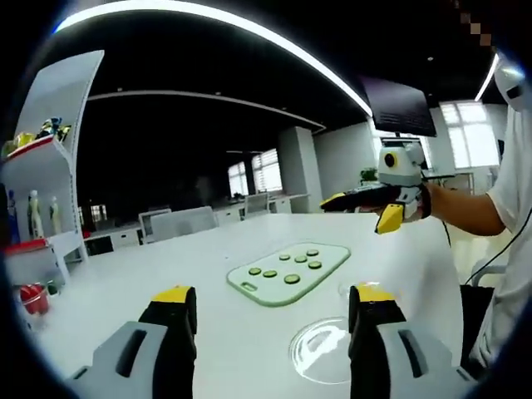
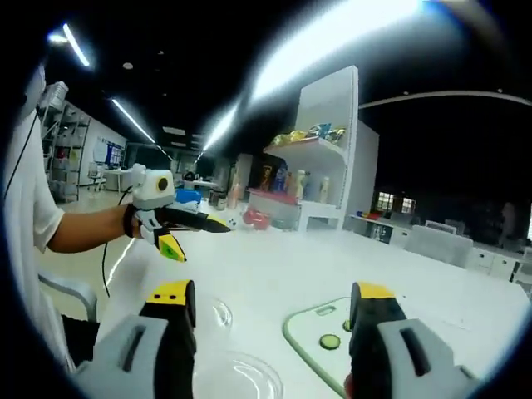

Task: Open the petri dish lid, add cucumber slices into the petri dish, and close the lid

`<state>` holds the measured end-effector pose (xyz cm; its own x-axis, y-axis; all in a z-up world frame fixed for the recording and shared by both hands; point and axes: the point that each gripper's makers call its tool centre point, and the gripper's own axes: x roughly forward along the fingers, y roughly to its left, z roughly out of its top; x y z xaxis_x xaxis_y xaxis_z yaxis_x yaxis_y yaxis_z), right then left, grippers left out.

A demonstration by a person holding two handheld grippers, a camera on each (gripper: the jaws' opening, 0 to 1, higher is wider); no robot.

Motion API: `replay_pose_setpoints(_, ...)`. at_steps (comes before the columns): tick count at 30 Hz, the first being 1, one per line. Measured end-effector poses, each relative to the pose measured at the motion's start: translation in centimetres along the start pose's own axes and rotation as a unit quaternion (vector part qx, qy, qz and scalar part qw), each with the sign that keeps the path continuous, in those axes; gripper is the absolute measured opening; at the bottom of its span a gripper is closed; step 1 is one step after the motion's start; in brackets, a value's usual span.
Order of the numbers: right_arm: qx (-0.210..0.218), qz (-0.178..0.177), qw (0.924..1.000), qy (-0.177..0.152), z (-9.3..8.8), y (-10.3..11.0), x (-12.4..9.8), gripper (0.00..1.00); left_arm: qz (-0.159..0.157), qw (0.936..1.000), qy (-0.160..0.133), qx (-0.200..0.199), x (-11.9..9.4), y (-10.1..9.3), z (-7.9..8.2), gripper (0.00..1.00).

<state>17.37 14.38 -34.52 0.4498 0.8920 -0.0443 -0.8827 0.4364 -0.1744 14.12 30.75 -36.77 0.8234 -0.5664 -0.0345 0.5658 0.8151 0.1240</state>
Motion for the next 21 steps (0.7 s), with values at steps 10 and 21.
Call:
replay_pose_setpoints(10, 0.004, -0.058, 0.9981, -0.02, 0.7, -2.6, -4.5, 0.74, 0.042, 0.9988, 0.007, 0.023, -1.8, 1.3, 0.3, 0.76)
replay_pose_setpoints(21, 0.021, -0.142, 0.9888, -0.039, 0.9, -6.7, -10.8, 0.73, 0.08, 0.9967, -0.005, 0.014, -3.2, 2.3, 0.6, 0.76)
